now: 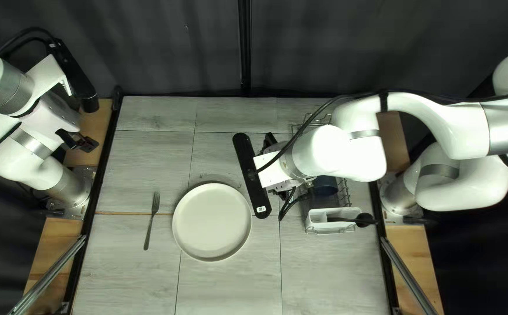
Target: Pick up and place plate onto table. Place down one fork to the left of the plate. Place spoon and knife to the right of the plate. Place cup above the knife and spoon
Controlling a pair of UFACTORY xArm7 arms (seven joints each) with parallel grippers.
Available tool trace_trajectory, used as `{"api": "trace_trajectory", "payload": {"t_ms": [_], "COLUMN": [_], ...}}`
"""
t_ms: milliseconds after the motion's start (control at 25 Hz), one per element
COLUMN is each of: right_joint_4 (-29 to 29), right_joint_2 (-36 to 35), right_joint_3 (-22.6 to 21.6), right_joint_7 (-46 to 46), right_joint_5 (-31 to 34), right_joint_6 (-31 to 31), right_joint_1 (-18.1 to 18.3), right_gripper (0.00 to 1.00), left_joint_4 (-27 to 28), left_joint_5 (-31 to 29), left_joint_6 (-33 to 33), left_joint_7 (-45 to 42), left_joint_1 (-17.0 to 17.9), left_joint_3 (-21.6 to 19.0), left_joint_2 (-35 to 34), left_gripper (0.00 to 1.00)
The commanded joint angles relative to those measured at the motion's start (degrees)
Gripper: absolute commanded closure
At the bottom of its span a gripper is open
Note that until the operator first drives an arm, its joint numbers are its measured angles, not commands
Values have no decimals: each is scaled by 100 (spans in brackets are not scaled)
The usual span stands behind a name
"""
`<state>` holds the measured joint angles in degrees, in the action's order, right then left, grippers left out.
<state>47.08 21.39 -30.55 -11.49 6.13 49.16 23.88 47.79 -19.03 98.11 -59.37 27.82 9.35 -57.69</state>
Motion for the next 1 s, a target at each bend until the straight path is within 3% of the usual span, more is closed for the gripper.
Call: {"api": "trace_trajectory", "payload": {"t_ms": [40,320,560,760,1000], "right_joint_4": [-31,-142,-261,-165,-534], "right_joint_2": [49,653,1420,1617,2056], "right_joint_3": [16,157,102,-296,-578], "right_joint_7": [-44,-66,111,703,1214], "right_joint_5": [-51,-588,-1047,-1321,-1773], "right_joint_6": [158,1219,2492,3273,3747], "right_joint_1": [-38,-354,-825,-1047,-1415], "right_gripper": [0,0,0,0,0], "left_joint_4": [0,0,0,0,0], "left_joint_5": [0,0,0,0,0], "left_joint_6": [0,0,0,0,0], "left_joint_7": [0,0,0,0,0], "left_joint_1": [0,0,0,0,0], "left_joint_3": [0,0,0,0,0], "left_joint_2": [0,0,0,0,0], "left_gripper": [0,0,0,0,0]}}
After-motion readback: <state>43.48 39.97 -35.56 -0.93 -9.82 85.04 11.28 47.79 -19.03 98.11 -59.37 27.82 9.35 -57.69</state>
